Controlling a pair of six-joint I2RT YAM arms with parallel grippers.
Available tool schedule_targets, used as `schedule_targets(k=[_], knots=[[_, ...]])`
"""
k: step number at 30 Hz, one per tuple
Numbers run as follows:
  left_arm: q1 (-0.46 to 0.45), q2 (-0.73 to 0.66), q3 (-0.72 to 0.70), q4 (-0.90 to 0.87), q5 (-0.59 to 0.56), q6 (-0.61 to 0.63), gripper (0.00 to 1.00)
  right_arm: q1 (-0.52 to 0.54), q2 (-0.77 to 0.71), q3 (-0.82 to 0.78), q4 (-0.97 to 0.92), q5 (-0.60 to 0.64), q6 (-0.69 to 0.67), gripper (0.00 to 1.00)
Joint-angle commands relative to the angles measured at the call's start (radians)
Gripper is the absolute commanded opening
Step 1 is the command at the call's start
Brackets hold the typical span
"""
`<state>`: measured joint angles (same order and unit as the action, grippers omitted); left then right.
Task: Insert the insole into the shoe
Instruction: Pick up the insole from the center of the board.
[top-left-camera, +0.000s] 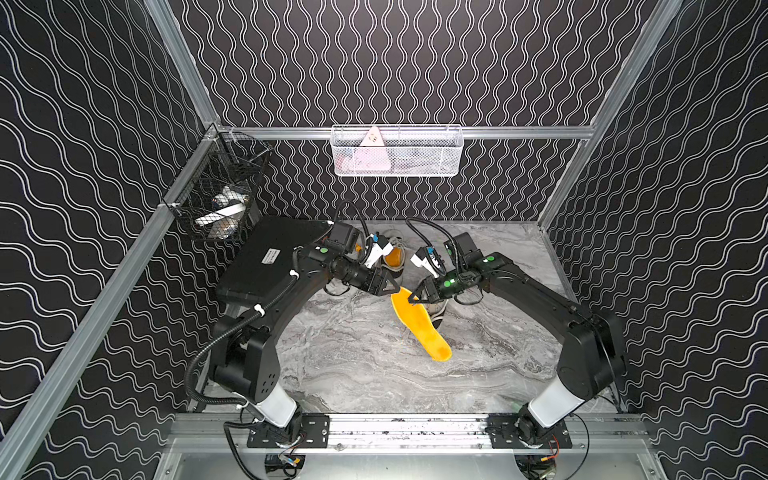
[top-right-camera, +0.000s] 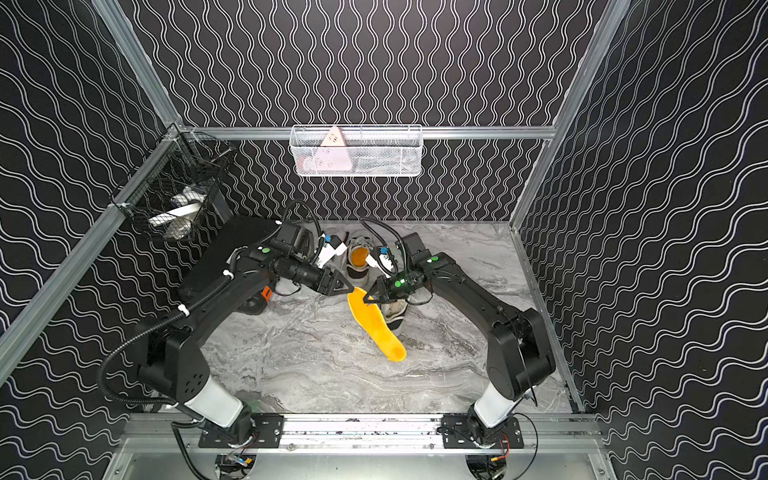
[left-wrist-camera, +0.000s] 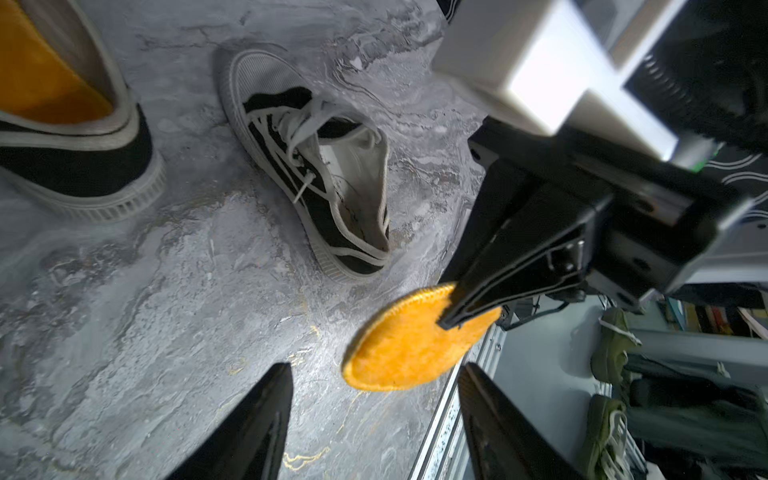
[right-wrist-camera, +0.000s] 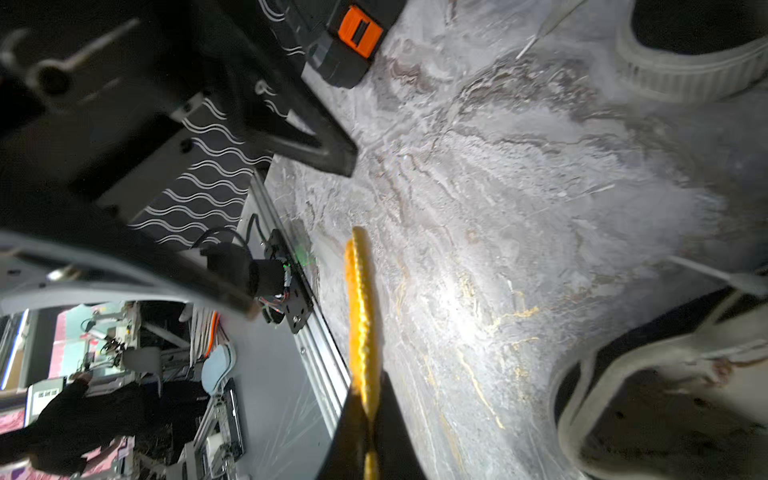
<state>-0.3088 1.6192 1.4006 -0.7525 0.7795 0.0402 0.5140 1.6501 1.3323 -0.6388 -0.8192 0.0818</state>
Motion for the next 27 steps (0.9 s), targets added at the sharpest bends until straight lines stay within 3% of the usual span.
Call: schedule_targets(k=[1, 12, 17, 23, 27], knots=[[0.017, -0.002, 0.0, -0.027, 0.136, 0.106, 0.68, 0.0, 0.001, 0.022, -0.07, -0.09, -0.119, 0.07], [0.016, -0.035, -0.055, -0.001, 0.229, 0.113, 0.69, 0.003, 0.008, 0.051, -0.045, -0.147, -0.126, 0.07], [-0.004, -0.034, -0.045, -0.01, 0.232, 0.11, 0.64, 0.009, 0.041, 0.089, -0.065, -0.147, -0.14, 0.08], [-0.024, -0.031, -0.023, -0.055, 0.219, 0.127, 0.37, 0.018, 0.077, 0.126, -0.056, -0.108, -0.147, 0.09], [-0.026, -0.036, -0.016, -0.079, 0.173, 0.138, 0.28, 0.018, 0.103, 0.17, -0.129, -0.068, -0.199, 0.1]])
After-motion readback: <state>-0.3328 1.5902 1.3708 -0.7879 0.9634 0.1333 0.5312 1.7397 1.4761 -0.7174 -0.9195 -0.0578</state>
